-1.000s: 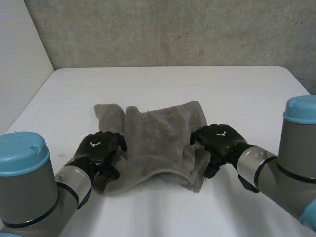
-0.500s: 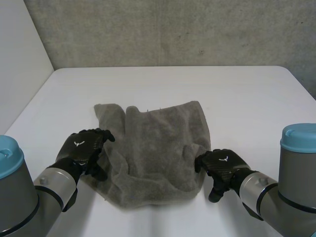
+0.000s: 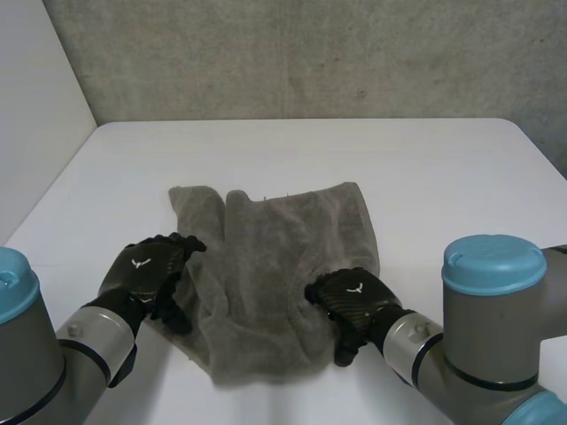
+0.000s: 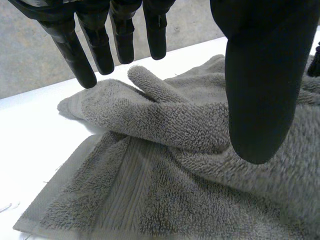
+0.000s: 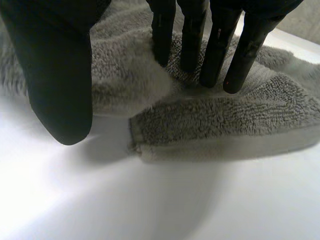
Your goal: Fold the towel.
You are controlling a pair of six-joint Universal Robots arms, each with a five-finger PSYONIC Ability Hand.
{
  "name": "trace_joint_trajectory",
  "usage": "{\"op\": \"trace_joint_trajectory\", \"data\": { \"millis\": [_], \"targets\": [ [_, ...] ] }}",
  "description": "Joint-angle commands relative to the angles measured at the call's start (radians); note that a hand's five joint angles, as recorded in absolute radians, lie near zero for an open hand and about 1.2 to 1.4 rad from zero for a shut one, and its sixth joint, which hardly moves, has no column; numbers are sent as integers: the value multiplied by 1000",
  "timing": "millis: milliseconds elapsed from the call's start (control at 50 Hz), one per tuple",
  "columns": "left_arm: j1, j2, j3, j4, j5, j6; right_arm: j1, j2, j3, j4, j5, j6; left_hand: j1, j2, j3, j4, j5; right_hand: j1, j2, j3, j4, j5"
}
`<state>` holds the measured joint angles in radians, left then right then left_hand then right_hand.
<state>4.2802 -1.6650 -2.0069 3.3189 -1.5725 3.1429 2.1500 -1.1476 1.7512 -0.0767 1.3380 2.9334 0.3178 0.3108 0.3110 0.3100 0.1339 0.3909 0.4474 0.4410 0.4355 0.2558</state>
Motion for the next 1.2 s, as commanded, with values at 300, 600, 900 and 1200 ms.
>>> {"op": "trace_joint_trajectory", "data": {
  "millis": [300,600,900,1200],
  "targets": [
    [29,25,-16,-13,2,-3,31,75,-91,-130,26,52,-60,-53,-53,-52,-51,1005,949,955,961,966],
    [33,19,-16,-16,5,12,-131,-81,-101,-196,141,-51,95,102,102,103,105,1005,949,955,961,966],
    [115,-73,-13,-9,78,193,-257,-92,5,-181,136,-269,318,325,325,326,328,1005,949,955,961,966],
    [125,-206,17,126,149,200,-256,-89,25,-181,129,-264,321,328,328,329,331,1005,949,955,961,966]
  ]
}}
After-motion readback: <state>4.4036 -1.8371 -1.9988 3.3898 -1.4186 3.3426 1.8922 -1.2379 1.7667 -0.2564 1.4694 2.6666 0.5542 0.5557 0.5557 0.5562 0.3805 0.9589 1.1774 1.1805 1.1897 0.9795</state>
